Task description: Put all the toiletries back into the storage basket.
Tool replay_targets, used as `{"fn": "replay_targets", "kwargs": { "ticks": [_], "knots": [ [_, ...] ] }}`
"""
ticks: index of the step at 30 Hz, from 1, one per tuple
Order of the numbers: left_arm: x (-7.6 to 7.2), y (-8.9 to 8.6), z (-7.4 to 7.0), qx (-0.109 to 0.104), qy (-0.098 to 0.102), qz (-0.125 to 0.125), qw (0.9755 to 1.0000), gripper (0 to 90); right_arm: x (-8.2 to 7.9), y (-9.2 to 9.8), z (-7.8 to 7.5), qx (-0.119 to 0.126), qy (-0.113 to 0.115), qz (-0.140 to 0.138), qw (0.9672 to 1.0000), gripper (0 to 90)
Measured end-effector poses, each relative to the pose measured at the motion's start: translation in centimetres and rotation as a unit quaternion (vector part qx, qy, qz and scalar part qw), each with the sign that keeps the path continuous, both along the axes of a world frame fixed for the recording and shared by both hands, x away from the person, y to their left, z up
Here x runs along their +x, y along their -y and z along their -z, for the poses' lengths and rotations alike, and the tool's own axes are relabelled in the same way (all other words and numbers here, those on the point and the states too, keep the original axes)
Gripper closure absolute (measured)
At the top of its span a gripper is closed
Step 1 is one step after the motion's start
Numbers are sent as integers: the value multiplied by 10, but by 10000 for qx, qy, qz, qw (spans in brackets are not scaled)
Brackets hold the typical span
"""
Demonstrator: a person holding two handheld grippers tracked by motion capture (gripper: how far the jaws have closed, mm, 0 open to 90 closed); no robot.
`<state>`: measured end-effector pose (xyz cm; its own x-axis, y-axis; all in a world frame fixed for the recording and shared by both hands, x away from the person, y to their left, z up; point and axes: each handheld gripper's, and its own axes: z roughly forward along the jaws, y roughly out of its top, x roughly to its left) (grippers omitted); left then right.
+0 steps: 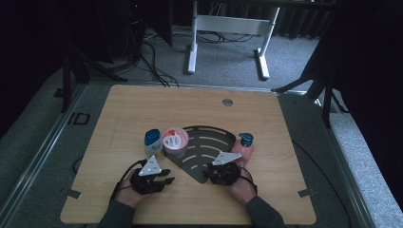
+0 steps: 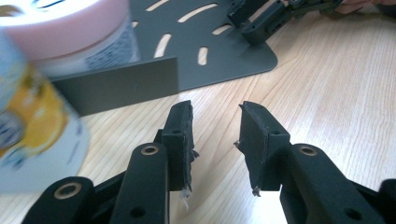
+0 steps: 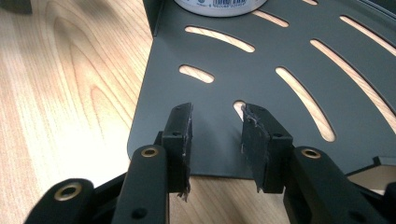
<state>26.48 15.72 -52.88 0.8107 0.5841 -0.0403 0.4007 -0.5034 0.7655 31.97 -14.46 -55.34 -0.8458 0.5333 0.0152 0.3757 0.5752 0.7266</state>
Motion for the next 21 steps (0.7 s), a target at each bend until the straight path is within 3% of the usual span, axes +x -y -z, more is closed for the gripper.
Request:
{"fn": "replay_targets", "kwargs": {
  "ticks": [13, 21],
  "knots": [
    [-3, -31, -10, -81, -6, -362, 9993, 643, 0, 1, 1, 44, -26, -30, 10000, 602],
    [-1, -41, -18, -80, 14, -497, 9987, 640, 0, 1, 1, 77, -41, -32, 10000, 595]
  ]
}}
